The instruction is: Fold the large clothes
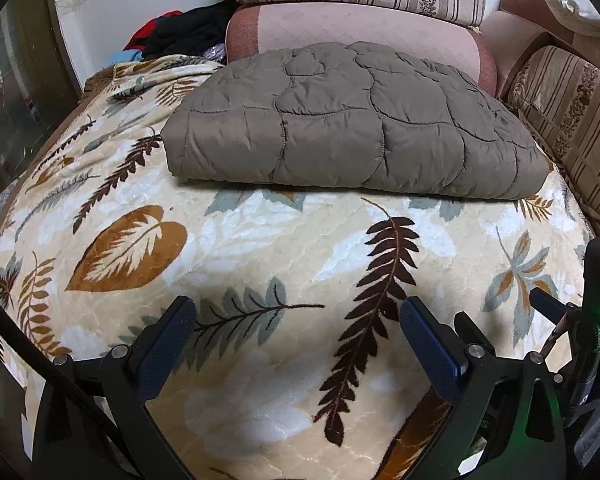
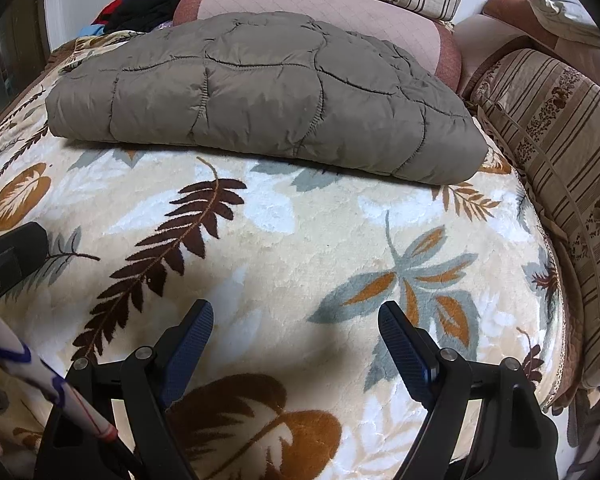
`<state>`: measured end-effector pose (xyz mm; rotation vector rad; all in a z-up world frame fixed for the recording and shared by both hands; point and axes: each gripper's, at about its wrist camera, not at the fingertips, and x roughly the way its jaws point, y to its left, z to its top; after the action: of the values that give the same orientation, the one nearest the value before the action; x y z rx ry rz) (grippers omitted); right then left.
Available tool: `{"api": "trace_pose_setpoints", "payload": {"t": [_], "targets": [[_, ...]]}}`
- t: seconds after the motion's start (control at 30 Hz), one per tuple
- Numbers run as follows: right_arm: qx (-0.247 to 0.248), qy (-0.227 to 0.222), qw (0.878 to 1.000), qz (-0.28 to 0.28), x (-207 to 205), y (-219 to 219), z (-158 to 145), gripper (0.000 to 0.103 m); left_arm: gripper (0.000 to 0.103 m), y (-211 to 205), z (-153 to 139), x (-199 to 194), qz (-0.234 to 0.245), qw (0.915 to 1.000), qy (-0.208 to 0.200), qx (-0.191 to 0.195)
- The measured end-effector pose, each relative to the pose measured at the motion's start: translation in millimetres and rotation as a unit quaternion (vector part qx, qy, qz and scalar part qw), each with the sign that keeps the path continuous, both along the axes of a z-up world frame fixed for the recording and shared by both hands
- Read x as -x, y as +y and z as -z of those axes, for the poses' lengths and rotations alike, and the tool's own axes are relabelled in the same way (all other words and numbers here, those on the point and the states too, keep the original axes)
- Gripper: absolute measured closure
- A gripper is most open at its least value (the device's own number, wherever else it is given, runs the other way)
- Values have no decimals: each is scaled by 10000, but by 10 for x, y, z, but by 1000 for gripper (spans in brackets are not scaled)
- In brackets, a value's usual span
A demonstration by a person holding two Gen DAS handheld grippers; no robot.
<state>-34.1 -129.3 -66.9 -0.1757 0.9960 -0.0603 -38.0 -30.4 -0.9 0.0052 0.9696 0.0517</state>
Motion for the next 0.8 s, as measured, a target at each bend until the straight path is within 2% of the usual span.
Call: {"api": "trace_pose_setpoints", "payload": {"t": [0.8], "targets": [[80, -88, 9999, 67, 28, -55, -38, 15, 2, -77, -3, 49, 185, 9998, -14, 109]]}}
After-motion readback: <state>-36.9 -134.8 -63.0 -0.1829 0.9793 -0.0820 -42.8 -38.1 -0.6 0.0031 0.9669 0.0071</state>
